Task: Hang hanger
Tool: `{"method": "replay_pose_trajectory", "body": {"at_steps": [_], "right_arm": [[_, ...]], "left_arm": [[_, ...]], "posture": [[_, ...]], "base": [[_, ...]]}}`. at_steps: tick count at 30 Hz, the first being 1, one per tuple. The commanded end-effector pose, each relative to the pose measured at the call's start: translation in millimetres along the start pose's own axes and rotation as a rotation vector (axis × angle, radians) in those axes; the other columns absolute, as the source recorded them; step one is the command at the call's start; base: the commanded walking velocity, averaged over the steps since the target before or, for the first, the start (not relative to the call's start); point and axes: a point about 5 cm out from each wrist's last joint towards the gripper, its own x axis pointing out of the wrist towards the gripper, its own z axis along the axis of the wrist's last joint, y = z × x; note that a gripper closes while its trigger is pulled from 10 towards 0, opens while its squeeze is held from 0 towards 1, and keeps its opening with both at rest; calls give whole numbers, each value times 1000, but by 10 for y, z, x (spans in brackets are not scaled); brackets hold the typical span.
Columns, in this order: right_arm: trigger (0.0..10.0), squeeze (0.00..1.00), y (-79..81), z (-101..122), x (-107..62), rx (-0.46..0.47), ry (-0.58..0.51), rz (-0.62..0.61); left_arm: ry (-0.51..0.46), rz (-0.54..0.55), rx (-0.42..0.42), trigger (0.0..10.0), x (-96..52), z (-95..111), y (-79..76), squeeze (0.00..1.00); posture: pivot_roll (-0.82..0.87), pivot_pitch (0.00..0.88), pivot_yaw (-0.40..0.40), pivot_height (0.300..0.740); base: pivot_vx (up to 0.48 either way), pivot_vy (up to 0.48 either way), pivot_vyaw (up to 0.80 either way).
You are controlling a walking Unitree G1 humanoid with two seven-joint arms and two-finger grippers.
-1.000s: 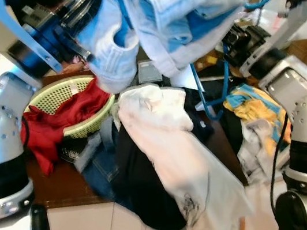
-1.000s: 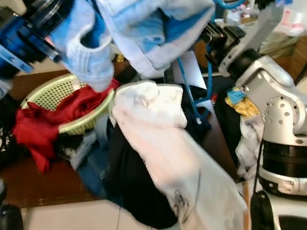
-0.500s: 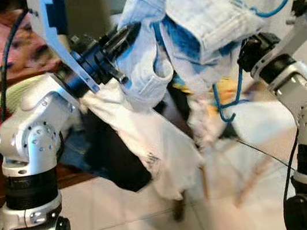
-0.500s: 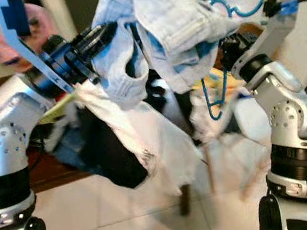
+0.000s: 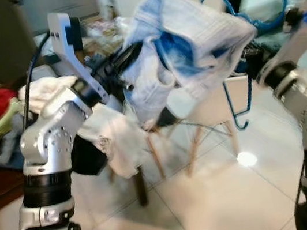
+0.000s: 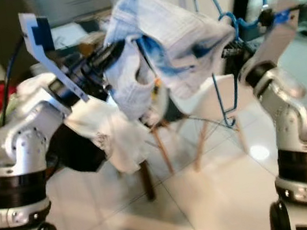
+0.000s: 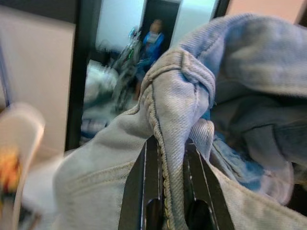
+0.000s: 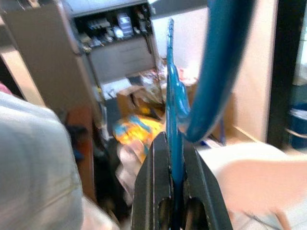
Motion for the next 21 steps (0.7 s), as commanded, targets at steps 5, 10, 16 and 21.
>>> {"method": "replay_pose_trajectory", "body": {"at_steps": [5,10,16,21], "right_arm": [[10000,0,-107,-384,-101,-149,203,-91],[10000,0,-157,-717,-259,-176,375,-111],[10000,0,-183,-809,-380,-222,465,-70],[10000,0,-79,-687,-534,-136,482,119]], "left_arm": [[106,225,-42,10000,-92,-388,216,0],[162,409,-96,10000,-234,-632,374,0],[112,360,-138,10000,-202,-618,301,0],[45,355,-101,10000,-152,-523,300,0]], "posture": [[-31,46,4,740],[-31,53,-1,740],[-39,58,-2,740],[-44,61,-3,740]], "base": [[0,0,-160],[0,0,0],[0,0,0],[0,0,0]]}}
